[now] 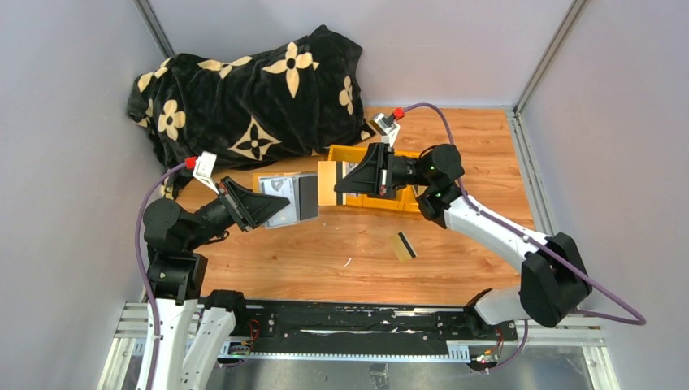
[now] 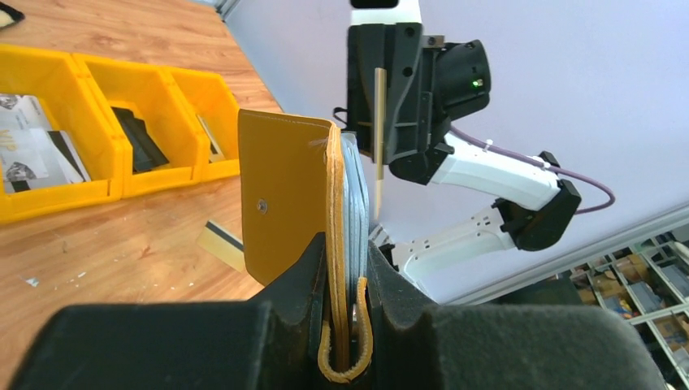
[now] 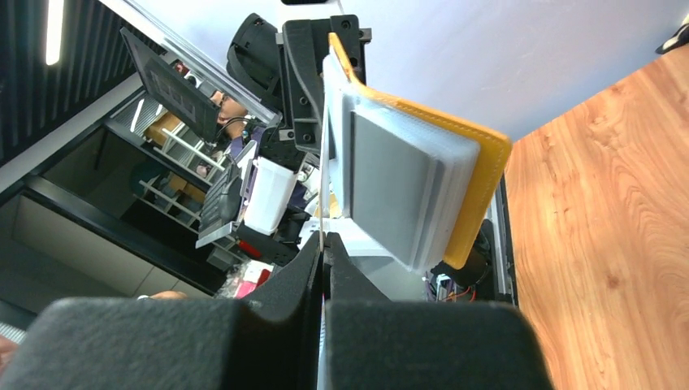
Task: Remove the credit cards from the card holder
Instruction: Place the credit card in the storage box.
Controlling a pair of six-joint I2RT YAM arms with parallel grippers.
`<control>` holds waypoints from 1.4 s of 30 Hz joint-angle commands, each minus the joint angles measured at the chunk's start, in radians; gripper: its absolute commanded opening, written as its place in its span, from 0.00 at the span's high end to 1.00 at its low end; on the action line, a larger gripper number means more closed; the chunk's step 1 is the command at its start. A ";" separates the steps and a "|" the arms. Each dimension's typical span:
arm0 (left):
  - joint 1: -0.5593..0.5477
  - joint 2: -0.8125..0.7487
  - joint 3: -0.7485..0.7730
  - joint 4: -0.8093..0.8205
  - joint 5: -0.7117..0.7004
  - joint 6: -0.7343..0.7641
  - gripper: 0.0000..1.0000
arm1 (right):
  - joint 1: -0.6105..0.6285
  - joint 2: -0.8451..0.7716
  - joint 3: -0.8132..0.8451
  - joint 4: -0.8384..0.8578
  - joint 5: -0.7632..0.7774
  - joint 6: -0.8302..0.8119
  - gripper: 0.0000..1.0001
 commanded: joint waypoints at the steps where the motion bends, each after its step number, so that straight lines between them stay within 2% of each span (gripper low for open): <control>1: 0.003 0.008 0.055 -0.029 -0.033 0.065 1.00 | -0.048 -0.083 -0.027 -0.069 -0.047 -0.060 1.00; 3: 0.003 0.015 0.066 -0.045 -0.041 0.089 1.00 | -0.076 -0.119 -0.031 -0.165 -0.052 -0.106 1.00; 4: 0.002 0.019 0.073 -0.063 -0.050 0.114 1.00 | -0.107 -0.153 -0.030 -0.255 -0.048 -0.184 1.00; 6: 0.003 0.025 0.094 -0.109 -0.067 0.168 1.00 | -0.165 -0.202 -0.004 -0.580 0.008 -0.350 1.00; 9: 0.003 0.034 0.110 -0.142 -0.073 0.213 1.00 | -0.252 -0.247 0.085 -1.121 0.234 -0.735 1.00; 11: 0.003 0.033 0.111 -0.144 -0.068 0.219 1.00 | -0.306 -0.233 0.117 -1.338 0.389 -0.841 1.00; 12: 0.003 0.033 0.111 -0.143 -0.067 0.219 1.00 | -0.334 -0.222 0.118 -1.382 0.463 -0.870 1.00; 16: 0.003 0.034 0.111 -0.141 -0.056 0.219 1.00 | -0.444 -0.137 0.087 -1.423 0.634 -0.906 1.00; 21: 0.003 0.028 0.127 -0.144 -0.048 0.223 1.00 | -0.479 0.015 0.126 -1.423 0.763 -0.958 1.00; 26: 0.003 0.023 0.128 -0.172 -0.048 0.232 1.00 | -0.489 0.165 0.200 -1.437 0.826 -0.984 1.00; 31: 0.003 0.022 0.130 -0.164 -0.052 0.226 1.00 | -0.489 0.284 0.247 -1.439 0.819 -0.996 1.00; 39: 0.003 0.019 0.128 -0.164 -0.050 0.231 1.00 | -0.490 0.350 0.272 -1.414 0.808 -0.996 1.00; 40: 0.003 0.020 0.130 -0.162 -0.049 0.230 1.00 | -0.489 0.350 0.272 -1.417 0.808 -0.996 0.97; 42: 0.002 0.019 0.131 -0.161 -0.047 0.226 1.00 | -0.490 0.339 0.267 -1.419 0.814 -0.992 0.83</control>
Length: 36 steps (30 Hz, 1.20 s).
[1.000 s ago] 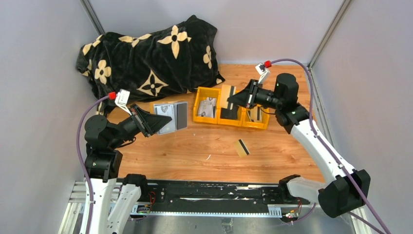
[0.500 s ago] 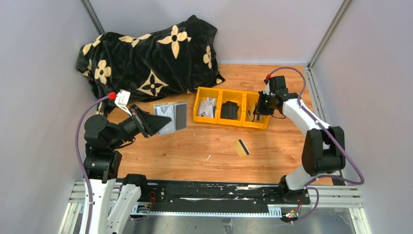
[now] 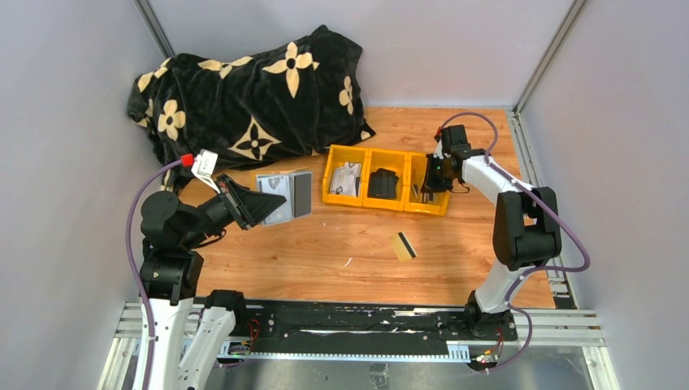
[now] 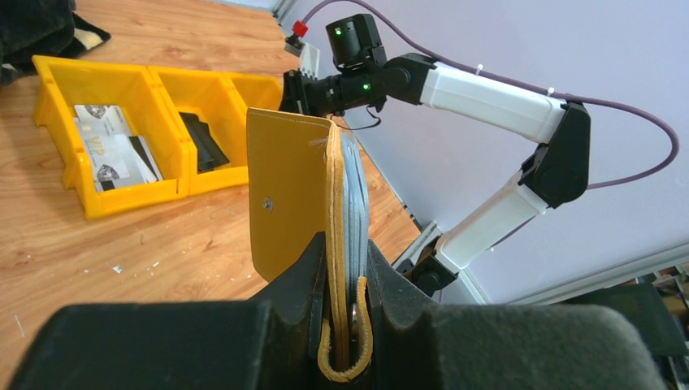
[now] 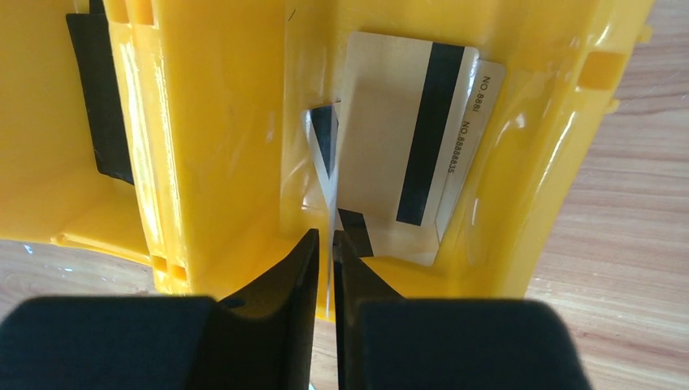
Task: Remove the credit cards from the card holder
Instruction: Place the credit card in the storage box, then remove the credit card from the card holder.
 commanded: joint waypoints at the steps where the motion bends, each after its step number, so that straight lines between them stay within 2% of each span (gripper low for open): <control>1: 0.003 -0.014 0.037 0.032 0.011 0.006 1.00 | -0.014 -0.014 0.025 -0.014 0.029 -0.009 0.77; 3: 0.003 -0.014 0.037 0.033 0.013 0.005 1.00 | -0.013 -0.057 0.019 -0.015 0.043 -0.002 0.68; 7: 0.003 -0.013 0.035 0.038 0.017 -0.004 1.00 | -0.012 -0.154 0.038 -0.023 0.037 0.006 0.61; 10: 0.003 -0.017 0.031 0.052 0.025 -0.018 1.00 | -0.007 -0.232 0.073 -0.023 -0.035 0.000 0.54; 14: 0.002 -0.026 0.022 0.097 0.032 -0.054 1.00 | 0.012 -0.343 0.111 0.016 -0.231 0.048 0.42; 16: 0.002 -0.030 0.015 0.141 0.037 -0.084 1.00 | 0.050 -0.416 0.078 0.136 -0.342 0.115 0.31; 18: 0.003 -0.034 0.007 0.181 0.041 -0.120 1.00 | 0.130 -0.504 0.020 0.278 -0.405 0.220 0.29; 23: 0.003 -0.036 -0.016 0.282 0.038 -0.203 1.00 | 0.376 -0.646 -0.195 0.773 -0.362 0.436 0.26; 28: 0.003 -0.032 -0.020 0.319 0.040 -0.253 1.00 | 0.523 -0.604 -0.303 1.151 -0.359 0.636 0.24; 30: 0.003 -0.037 -0.023 0.325 0.038 -0.258 1.00 | 0.556 -0.575 -0.304 1.224 -0.347 0.661 0.24; 36: 0.003 -0.053 -0.038 0.348 0.051 -0.284 1.00 | 0.656 -0.501 -0.253 1.181 -0.335 0.591 0.23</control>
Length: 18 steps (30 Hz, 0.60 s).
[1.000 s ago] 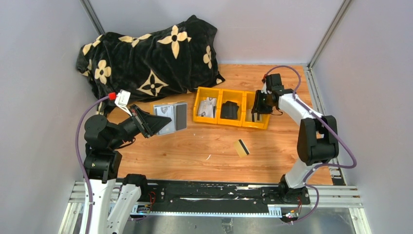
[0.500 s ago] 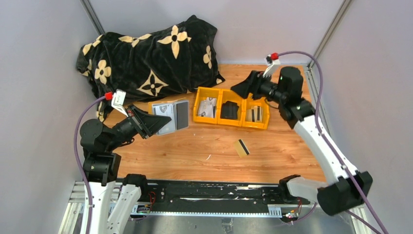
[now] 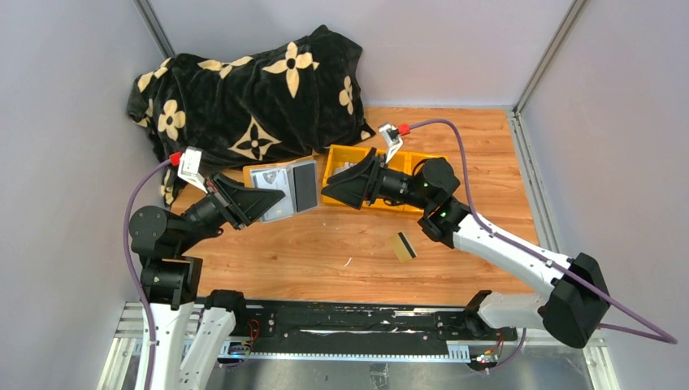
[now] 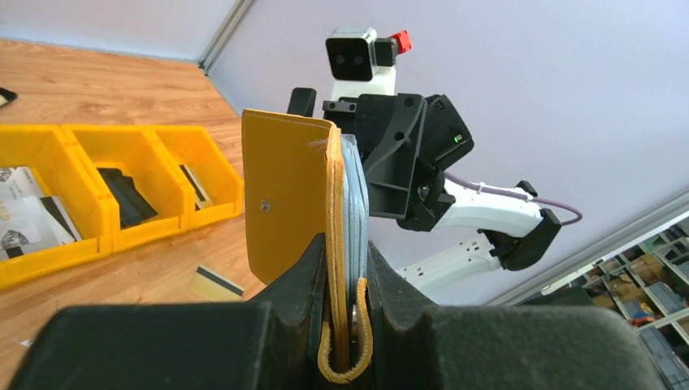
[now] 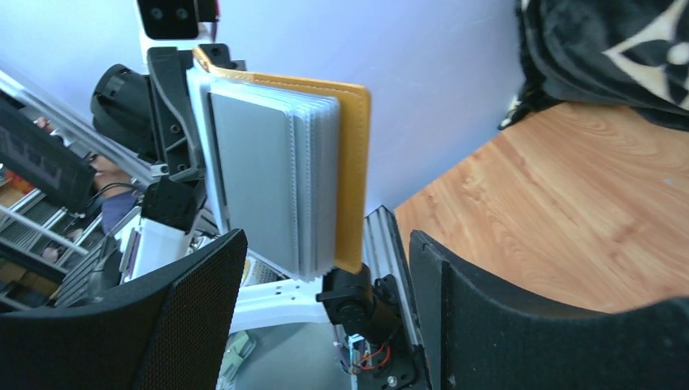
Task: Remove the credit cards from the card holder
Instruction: Remove the credit card from the card holder.
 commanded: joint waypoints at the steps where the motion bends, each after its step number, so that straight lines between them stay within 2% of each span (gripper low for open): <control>1: 0.003 -0.028 -0.025 0.108 0.026 -0.053 1.00 | 0.053 0.037 0.035 0.125 0.005 0.013 0.23; 8: 0.003 -0.040 -0.032 0.179 0.047 -0.106 1.00 | 0.069 0.126 0.037 0.234 -0.018 0.083 0.23; 18: 0.003 -0.030 -0.012 0.212 0.051 -0.140 1.00 | 0.091 0.237 -0.022 0.679 -0.036 0.357 0.23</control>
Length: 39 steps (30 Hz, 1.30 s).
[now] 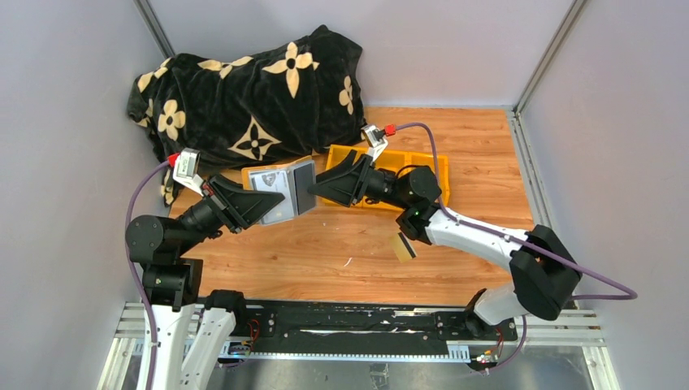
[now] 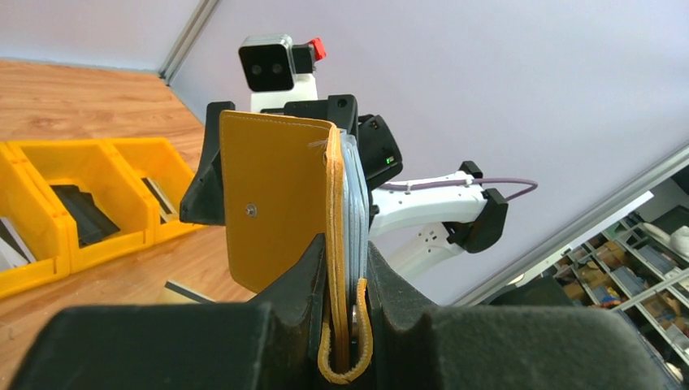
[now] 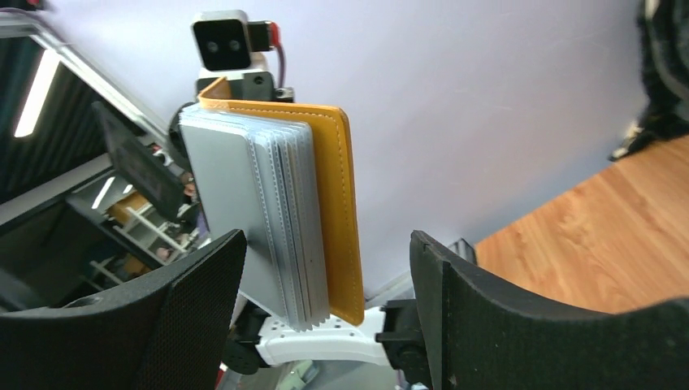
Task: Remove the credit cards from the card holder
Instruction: Remove the credit card from the card holder.
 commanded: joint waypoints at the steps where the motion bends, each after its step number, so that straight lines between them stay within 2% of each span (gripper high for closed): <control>1: 0.003 -0.005 0.025 0.078 0.013 -0.033 1.00 | 0.027 0.038 -0.022 0.304 -0.022 0.154 0.23; 8: 0.003 -0.007 0.031 0.102 0.023 -0.064 1.00 | 0.053 0.074 -0.035 0.443 -0.039 0.202 0.24; 20: 0.003 0.003 0.078 0.103 0.028 -0.082 1.00 | 0.092 0.099 -0.065 0.398 -0.012 0.164 0.24; 24: 0.003 0.003 0.083 0.094 0.026 -0.073 1.00 | 0.094 0.135 -0.043 0.533 -0.018 0.247 0.36; 27: 0.003 0.001 0.073 0.071 0.026 -0.048 1.00 | 0.094 0.131 -0.006 0.536 -0.079 0.281 0.47; 39: 0.002 -0.005 0.027 0.052 0.011 0.011 1.00 | 0.094 0.034 -0.031 0.536 -0.112 0.258 0.53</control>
